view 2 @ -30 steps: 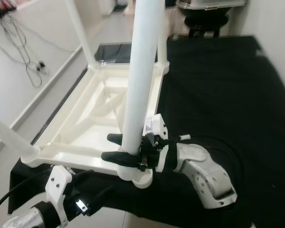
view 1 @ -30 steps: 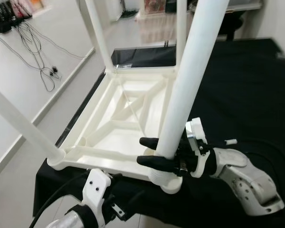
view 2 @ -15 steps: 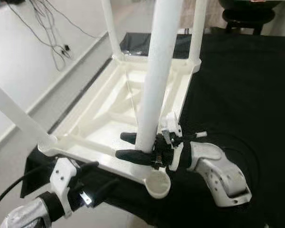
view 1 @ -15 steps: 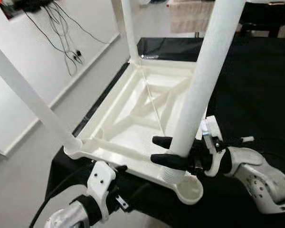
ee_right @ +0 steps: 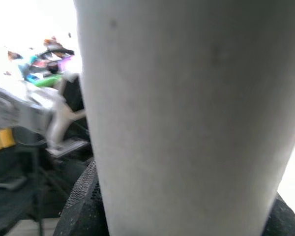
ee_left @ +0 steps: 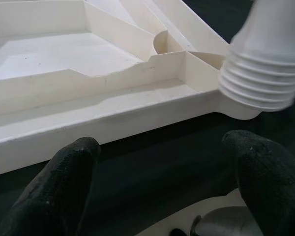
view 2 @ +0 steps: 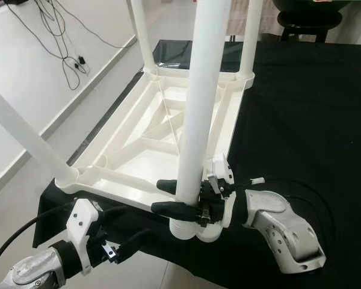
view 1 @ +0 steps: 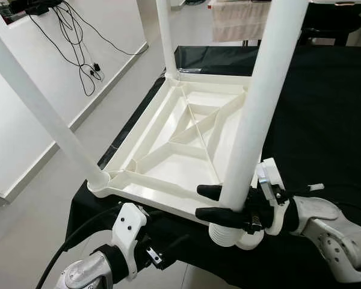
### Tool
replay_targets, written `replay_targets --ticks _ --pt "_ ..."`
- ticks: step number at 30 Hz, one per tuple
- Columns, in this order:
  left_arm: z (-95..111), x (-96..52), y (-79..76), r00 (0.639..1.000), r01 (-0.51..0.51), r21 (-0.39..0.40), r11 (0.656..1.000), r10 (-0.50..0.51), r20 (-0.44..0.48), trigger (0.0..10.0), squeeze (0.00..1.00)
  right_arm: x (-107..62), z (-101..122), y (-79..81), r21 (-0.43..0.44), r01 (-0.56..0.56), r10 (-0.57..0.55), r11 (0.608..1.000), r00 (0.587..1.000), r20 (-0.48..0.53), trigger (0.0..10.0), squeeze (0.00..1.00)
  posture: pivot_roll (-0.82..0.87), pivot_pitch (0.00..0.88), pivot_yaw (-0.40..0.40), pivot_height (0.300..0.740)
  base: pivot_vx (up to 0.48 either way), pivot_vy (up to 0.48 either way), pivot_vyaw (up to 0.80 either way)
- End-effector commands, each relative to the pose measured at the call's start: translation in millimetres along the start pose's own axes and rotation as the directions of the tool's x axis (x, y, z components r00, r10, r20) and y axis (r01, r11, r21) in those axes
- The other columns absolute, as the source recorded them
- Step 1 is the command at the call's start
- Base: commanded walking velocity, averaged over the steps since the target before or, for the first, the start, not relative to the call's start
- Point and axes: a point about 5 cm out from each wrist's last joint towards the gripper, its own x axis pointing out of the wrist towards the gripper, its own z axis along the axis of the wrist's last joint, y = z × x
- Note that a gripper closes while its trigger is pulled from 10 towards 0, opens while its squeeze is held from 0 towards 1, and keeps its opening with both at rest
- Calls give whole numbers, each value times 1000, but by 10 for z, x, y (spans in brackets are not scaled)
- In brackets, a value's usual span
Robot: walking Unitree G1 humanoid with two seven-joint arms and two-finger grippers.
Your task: Building children table
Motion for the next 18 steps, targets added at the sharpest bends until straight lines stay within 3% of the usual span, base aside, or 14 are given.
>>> replay_targets --ticks 1,9,18 --pt "-32 -38 34 1000 -7 4 1000 7 -24 10000 0 -20 -39 8 -3 23 -23 1000 1000 -3 10000 0 -13 191 113 740 0 0 0" --pt "-38 -60 25 999 32 1 999 -32 -31 10000 0 -224 -24 65 6 92 -92 996 996 -5 10000 0 -29 192 115 740 0 0 0" --pt "11 -22 72 1000 9 -19 1000 -9 3 10000 0 -195 74 104 7 107 -107 994 991 81 10000 0 -41 189 115 740 0 0 0"
